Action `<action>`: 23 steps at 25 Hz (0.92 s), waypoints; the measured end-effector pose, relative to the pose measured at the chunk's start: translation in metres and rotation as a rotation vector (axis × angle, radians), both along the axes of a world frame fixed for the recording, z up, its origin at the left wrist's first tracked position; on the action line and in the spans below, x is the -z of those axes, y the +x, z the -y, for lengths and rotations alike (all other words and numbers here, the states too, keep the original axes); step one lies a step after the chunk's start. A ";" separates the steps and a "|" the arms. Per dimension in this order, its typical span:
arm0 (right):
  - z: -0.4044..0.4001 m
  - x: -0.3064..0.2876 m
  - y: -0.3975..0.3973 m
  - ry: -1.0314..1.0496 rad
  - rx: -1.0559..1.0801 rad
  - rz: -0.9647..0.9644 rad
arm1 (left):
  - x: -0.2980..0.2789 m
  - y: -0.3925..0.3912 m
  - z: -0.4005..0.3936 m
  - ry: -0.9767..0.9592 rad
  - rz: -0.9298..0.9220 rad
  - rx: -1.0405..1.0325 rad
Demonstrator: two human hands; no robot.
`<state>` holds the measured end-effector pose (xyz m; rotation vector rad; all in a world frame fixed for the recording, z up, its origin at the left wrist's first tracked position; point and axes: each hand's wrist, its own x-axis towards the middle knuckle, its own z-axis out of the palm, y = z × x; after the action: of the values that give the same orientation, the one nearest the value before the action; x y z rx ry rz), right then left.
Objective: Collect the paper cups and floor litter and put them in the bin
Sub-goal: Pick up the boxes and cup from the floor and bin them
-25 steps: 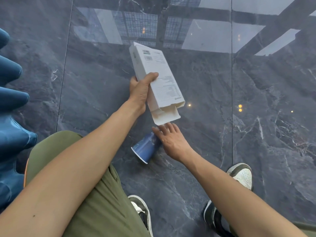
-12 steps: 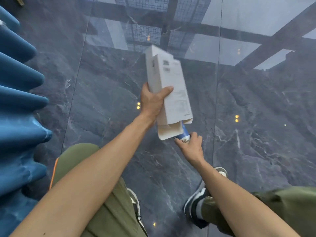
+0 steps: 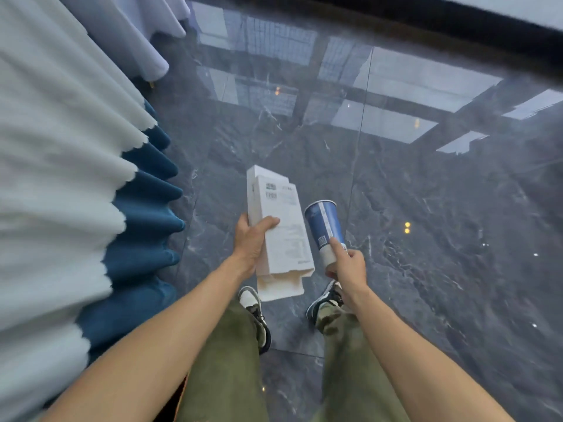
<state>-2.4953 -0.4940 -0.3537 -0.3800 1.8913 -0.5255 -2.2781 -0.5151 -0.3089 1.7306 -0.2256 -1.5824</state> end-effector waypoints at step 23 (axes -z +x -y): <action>-0.342 -0.205 0.168 0.042 -0.508 0.429 | -0.174 0.170 -0.437 0.066 0.148 -0.092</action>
<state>-2.3270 -0.1525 -0.1491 -0.6410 1.3241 -0.2005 -2.1081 -0.0778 -0.1352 1.8838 -0.1656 -1.4117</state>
